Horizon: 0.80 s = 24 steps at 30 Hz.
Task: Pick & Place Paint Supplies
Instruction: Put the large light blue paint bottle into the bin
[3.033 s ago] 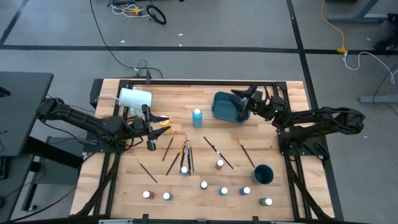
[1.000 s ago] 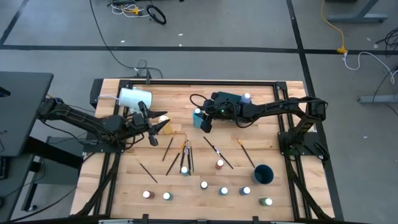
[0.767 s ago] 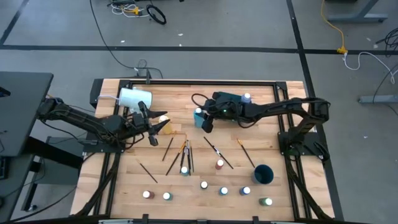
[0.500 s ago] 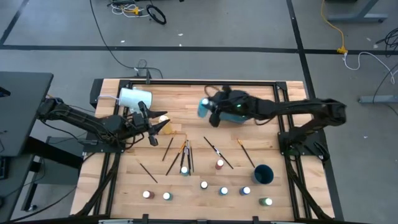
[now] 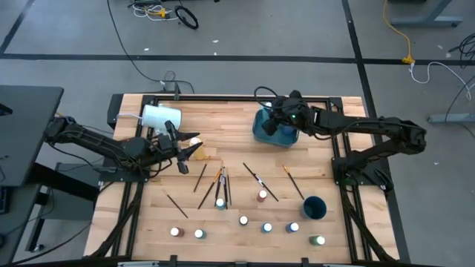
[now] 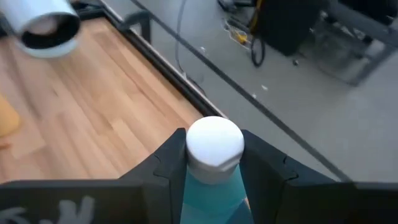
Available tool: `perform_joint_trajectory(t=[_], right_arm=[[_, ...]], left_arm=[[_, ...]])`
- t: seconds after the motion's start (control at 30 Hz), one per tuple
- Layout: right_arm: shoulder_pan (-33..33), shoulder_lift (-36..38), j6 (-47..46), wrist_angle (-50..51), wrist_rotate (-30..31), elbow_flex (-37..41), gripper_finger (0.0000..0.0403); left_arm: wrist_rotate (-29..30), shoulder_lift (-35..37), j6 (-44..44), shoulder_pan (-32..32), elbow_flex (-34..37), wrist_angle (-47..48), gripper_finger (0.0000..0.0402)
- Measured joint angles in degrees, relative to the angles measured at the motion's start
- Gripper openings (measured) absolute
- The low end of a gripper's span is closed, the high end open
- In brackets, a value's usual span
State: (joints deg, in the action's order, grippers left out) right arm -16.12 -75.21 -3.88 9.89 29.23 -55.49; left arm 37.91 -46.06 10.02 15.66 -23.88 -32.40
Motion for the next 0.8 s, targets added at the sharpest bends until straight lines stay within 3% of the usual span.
perform_joint_trajectory(t=[0.17,0.8], right_arm=[[-1.1,0.1,-0.8,-1.4,4.2,2.9,0.0121],[-2.1,0.1,-5.9,-12.0,5.8,14.7,0.0121]], left_arm=[[0.0,0.0,-0.3,0.0,0.0,0.3,0.0164],[0.0,0.0,-5.3,0.0,0.0,3.6,0.0164]])
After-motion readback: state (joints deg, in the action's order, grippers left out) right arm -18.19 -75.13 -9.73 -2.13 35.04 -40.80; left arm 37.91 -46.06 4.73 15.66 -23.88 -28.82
